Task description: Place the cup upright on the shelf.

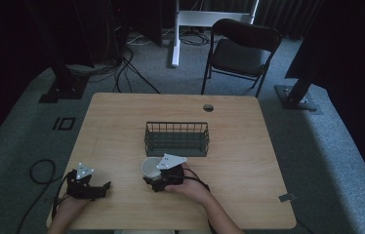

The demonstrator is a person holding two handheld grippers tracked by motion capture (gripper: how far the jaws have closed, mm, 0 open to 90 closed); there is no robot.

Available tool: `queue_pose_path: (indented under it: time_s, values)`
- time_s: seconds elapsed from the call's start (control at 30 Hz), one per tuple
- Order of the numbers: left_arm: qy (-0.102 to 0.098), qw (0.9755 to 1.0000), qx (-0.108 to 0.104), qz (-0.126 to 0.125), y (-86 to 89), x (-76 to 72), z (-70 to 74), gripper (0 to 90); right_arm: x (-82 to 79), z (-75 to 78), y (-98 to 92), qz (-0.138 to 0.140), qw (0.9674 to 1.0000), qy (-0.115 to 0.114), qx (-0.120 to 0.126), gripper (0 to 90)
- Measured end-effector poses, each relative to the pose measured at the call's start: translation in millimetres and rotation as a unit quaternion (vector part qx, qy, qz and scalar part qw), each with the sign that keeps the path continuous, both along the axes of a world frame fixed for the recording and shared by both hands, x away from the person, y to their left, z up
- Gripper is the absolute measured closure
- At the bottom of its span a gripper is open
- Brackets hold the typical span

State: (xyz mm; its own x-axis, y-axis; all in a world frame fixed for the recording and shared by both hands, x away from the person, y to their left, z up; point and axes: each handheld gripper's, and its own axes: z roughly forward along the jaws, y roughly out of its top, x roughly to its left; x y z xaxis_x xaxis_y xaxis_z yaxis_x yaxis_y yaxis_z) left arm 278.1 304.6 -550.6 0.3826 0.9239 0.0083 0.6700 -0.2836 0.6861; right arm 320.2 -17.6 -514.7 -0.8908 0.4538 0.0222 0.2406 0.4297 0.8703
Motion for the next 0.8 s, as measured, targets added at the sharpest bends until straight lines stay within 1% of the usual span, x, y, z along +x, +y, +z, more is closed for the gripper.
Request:
queue_pose_path:
  time_s: [0.07, 0.13, 0.17, 0.2, 0.23, 0.27, 0.3, 0.37, 0.4, 0.43, 0.47, 0.5, 0.53, 0.6, 0.63, 0.73, 0.8]
  values:
    - [0.000, 1.0000, 0.000, 0.000, 0.0, 0.0, 0.0, 0.1, -0.1, 2.1, 1.8, 0.002, 0.9998, -0.014, -0.012, 20.6]
    - [0.000, 1.0000, 0.000, 0.000, 0.0, 0.0, 0.0, 0.1, 0.1, 4.0, 2.9, 0.000, 0.9998, -0.015, -0.010, 20.6]
    - [0.001, 1.0000, 0.000, 0.000, -0.1, 0.0, 0.1, 0.1, 0.6, 9.2, 4.2, 0.001, 0.9998, -0.017, -0.006, 20.6]
    - [0.001, 1.0000, 0.000, 0.000, -0.1, 0.0, 0.1, 0.1, 0.6, 9.2, 4.2, 0.001, 0.9998, -0.017, -0.006, 20.6]
    - [0.000, 1.0000, -0.001, 0.001, -0.1, 0.0, 0.0, 0.1, 2.5, 15.2, 5.2, -0.008, 0.9998, -0.019, -0.001, 20.6]
    - [0.001, 1.0000, 0.000, 0.000, 0.0, 0.0, 0.1, 0.1, 2.5, 15.2, 5.2, -0.008, 0.9998, -0.019, -0.001, 20.6]
    - [0.000, 1.0000, 0.000, 0.000, 0.0, 0.0, 0.1, 0.1, 4.8, 21.2, 6.0, -0.017, 0.9997, -0.015, 0.010, 20.6]
    - [0.000, 1.0000, 0.001, 0.000, 0.0, 0.0, 0.1, 0.1, 7.2, 27.1, 6.7, -0.025, 0.9994, -0.015, 0.018, 20.6]
    - [0.000, 1.0000, 0.001, 0.000, 0.0, 0.0, 0.1, 0.1, 7.2, 27.1, 6.7, -0.025, 0.9994, -0.015, 0.018, 20.6]
    - [0.000, 1.0000, 0.001, 0.000, 0.0, 0.0, 0.1, 0.1, 8.7, 30.0, 6.8, -0.033, 0.9991, -0.012, 0.026, 20.6]
    - [0.000, 1.0000, 0.001, 0.000, 0.1, 0.0, 0.1, 0.1, 10.5, 36.0, 7.2, -0.033, 0.9989, -0.015, 0.031, 20.6]
    - [0.000, 1.0000, 0.001, 0.000, 0.1, 0.0, 0.1, 0.1, 11.5, 38.7, 7.7, -0.037, 0.9986, -0.015, 0.033, 20.6]
    - [0.000, 1.0000, 0.002, -0.001, 0.2, 0.1, 0.2, 0.1, 12.0, 41.4, 8.4, -0.031, 0.9989, -0.018, 0.029, 20.6]
    - [0.000, 1.0000, 0.001, 0.000, 0.1, 0.0, 0.1, 0.1, 13.0, 46.9, 10.1, -0.031, 0.9988, -0.021, 0.030, 20.6]
    - [0.000, 1.0000, 0.001, 0.000, 0.0, 0.0, 0.1, 0.1, 13.2, 49.9, 10.9, -0.025, 0.9990, -0.023, 0.028, 20.6]
    - [0.001, 1.0000, 0.001, 0.000, 0.1, 0.0, 0.2, 0.1, 14.1, 60.7, 13.5, -0.017, 0.9989, -0.032, 0.029, 20.6]
    - [0.001, 1.0000, 0.001, 0.000, 0.1, 0.0, 0.2, 0.1, 14.9, 68.7, 15.1, -0.015, 0.9986, -0.036, 0.035, 20.6]
